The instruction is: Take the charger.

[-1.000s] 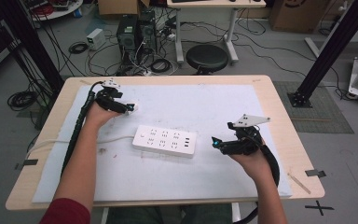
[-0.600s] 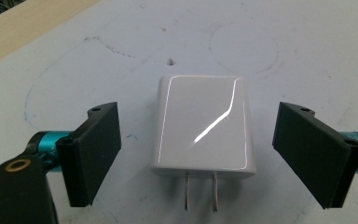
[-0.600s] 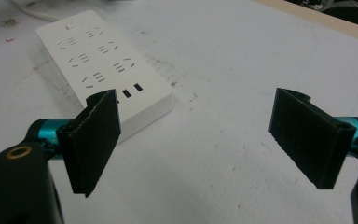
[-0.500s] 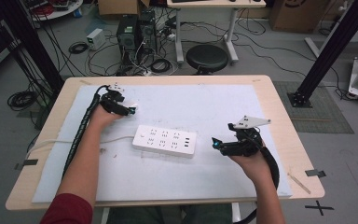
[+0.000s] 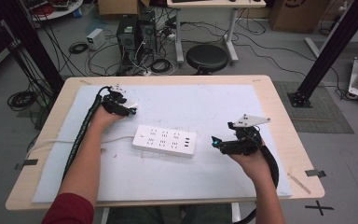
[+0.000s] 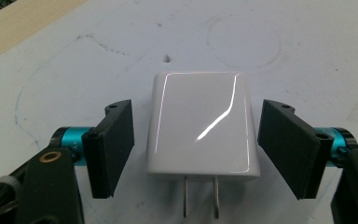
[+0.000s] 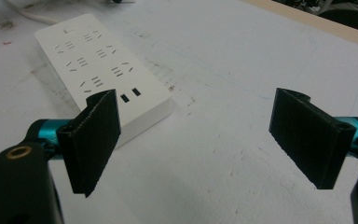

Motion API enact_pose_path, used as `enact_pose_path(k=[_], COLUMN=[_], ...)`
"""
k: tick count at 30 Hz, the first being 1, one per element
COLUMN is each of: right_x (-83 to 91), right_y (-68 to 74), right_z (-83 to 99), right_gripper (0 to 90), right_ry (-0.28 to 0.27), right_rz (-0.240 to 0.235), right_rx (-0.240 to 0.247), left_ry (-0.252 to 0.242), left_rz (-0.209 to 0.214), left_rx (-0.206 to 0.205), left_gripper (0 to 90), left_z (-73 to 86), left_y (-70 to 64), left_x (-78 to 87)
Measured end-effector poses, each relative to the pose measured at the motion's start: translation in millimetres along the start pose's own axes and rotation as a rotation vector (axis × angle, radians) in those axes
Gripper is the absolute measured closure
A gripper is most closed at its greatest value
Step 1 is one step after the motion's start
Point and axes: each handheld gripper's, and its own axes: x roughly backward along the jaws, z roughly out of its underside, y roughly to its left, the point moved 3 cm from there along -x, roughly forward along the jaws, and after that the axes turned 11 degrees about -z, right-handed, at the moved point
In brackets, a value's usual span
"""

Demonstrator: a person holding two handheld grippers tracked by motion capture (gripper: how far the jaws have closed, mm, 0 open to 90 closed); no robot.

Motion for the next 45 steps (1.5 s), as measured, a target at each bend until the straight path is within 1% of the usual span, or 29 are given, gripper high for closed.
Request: enact_pose_path(k=[3, 5, 8, 11, 13, 15, 16, 20, 22, 24, 26, 29, 30, 31, 33, 35, 36, 37, 38, 39, 42, 43, 45], right_x=[1.2, 1.5, 1.1, 0.9, 0.5, 0.5, 0.3, -0.1, 0.1, 1.1, 2.6, 4.8, 5.3, 5.3, 6.8, 7.4, 7.3, 7.6, 7.6, 7.4, 6.9, 6.4, 5.1], right_y=[-0.2, -0.2, -0.2, -0.1, -0.1, 0.8, 0.6, 1.1, 2.3, 4.1, 6.1, 9.5, 10.3, 10.4, 12.9, 14.7, 15.2, 16.6, 16.6, 17.4, 19.5, 19.4, 19.5], right_z=[-0.1, -0.1, 0.0, 0.3, 0.2, -0.2, -0.8, -4.6, -7.3, -9.5, -11.4, -14.2, -15.2, -16.2, -18.5, -20.0, -20.6, -20.8, -20.8, -20.9, -20.4, -20.3, -19.9], right_gripper=[16.6, 16.5, 16.6, 16.6, 16.6, 16.6, 16.6, 16.6, 16.6, 16.6, 16.6, 16.6, 16.6, 16.5, 16.6, 16.6, 16.6, 16.6, 16.6, 16.6, 16.6, 16.6, 16.6], right_ry=[-0.005, -0.006, -0.007, -0.006, -0.009, -0.004, -0.005, -0.004, -0.006, -0.007, -0.008, -0.006, -0.005, -0.009, -0.007, -0.007, -0.008, -0.004, -0.004, -0.004, -0.001, -0.003, 0.000], right_rz=[0.003, 0.004, 0.002, 0.003, 0.001, -0.001, -0.003, -0.014, -0.022, -0.032, -0.041, -0.061, -0.066, -0.068, -0.080, -0.087, -0.088, -0.090, -0.090, -0.094, -0.101, -0.102, -0.107], right_rx=[-0.001, -0.003, 0.005, 0.000, 0.004, -0.002, 0.005, 0.009, 0.018, 0.026, 0.030, 0.040, 0.044, 0.052, 0.050, 0.052, 0.059, 0.055, 0.055, 0.058, 0.052, 0.056, 0.058], left_ry=[0.010, 0.006, 0.004, 0.003, 0.006, 0.003, -0.001, -0.031, -0.064, -0.080, -0.103, -0.143, -0.158, -0.173, -0.206, -0.229, -0.244, -0.260, -0.260, -0.273, -0.291, -0.295, -0.293], left_rz=[-0.006, 0.003, 0.006, 0.007, -0.003, -0.008, -0.007, -0.006, 0.003, -0.002, 0.010, 0.019, 0.019, 0.020, 0.035, 0.039, 0.040, 0.044, 0.044, 0.060, 0.076, 0.079, 0.085], left_rx=[-0.002, 0.008, -0.006, -0.008, -0.013, -0.021, -0.026, -0.057, -0.062, -0.067, -0.060, -0.076, -0.078, -0.086, -0.097, -0.114, -0.131, -0.136, -0.136, -0.154, -0.174, -0.187, -0.208], left_gripper=[31.0, 34.4, 41.4, 42.1, 42.3, 42.4, 42.5, 42.5, 42.5, 42.5, 42.5, 42.5, 42.5, 42.5, 42.5, 42.5, 42.5, 42.5, 42.5, 42.5, 42.5, 42.5, 42.5], left_z=[1.3, 1.5, 0.8, 0.8, -0.2, -2.6, -4.5, -13.6, -16.9, -17.5, -15.8, -12.3, -11.4, -9.6, -5.8, -1.5, 0.7, 2.7, 2.7, 6.6, 11.1, 12.8, 15.1], left_y=[-0.2, 0.1, -0.7, -0.6, -1.2, -2.5, -3.3, -7.5, -11.5, -15.4, -21.4, -34.2, -37.6, -43.4, -53.8, -64.3, -69.4, -74.5, -74.5, -82.5, -92.1, -95.6, -100.7], left_x=[-1.7, -1.7, -1.1, -1.0, 0.7, 5.1, 8.7, 30.5, 48.6, 63.3, 82.5, 113.0, 120.7, 133.4, 152.8, 169.8, 177.5, 184.2, 184.2, 195.4, 205.1, 207.4, 209.5])
